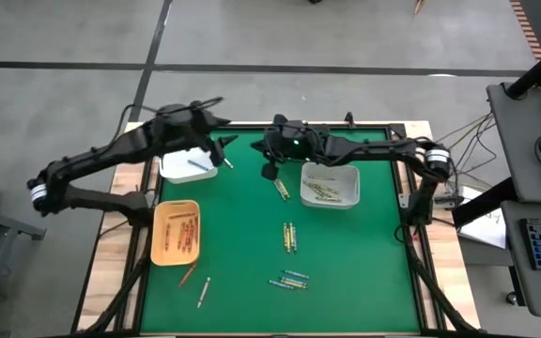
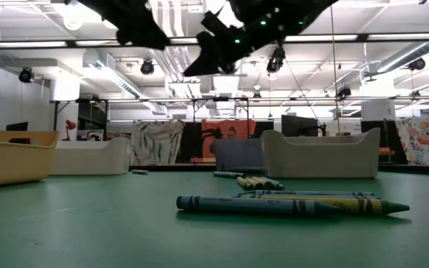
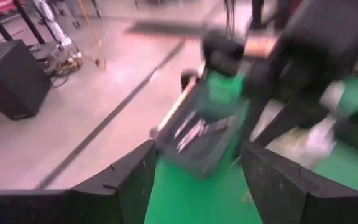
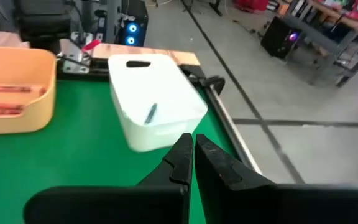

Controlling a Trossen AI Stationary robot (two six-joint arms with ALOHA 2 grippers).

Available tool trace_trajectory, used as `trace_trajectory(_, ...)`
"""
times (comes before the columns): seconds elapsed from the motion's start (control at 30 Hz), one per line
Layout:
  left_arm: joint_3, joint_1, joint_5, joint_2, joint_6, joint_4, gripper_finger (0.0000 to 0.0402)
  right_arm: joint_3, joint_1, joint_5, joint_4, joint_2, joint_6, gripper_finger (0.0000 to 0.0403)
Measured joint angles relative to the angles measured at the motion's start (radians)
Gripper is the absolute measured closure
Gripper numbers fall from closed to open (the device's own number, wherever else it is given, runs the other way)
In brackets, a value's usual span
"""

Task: Sort crayons
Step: Put the white crayon into the black bin

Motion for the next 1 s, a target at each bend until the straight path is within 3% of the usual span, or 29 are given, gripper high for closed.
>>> trace_trajectory(0.17,-0.127,-0.036,-0.001,-0.139,-0.227,0.156,0.0184,0.151,-0.016,0.000,-0.101,0.105,0.015,0.0394)
trace_trajectory(0.47,-0.317,-0.057,-0.002,-0.288,-0.326,0.357,0.0184,0.275,-0.022,0.000,-0.133,0.261,0.055,0.0394)
trace_trajectory(0.77,-0.347,-0.057,-0.002,-0.352,-0.355,0.354,0.0184,0.368,-0.027,-0.008,-0.150,0.377,0.114,0.0388)
trace_trajectory(1.0,-0.344,-0.057,-0.002,-0.354,-0.312,0.350,0.0184,0.448,-0.027,-0.060,-0.164,0.467,0.136,0.0326)
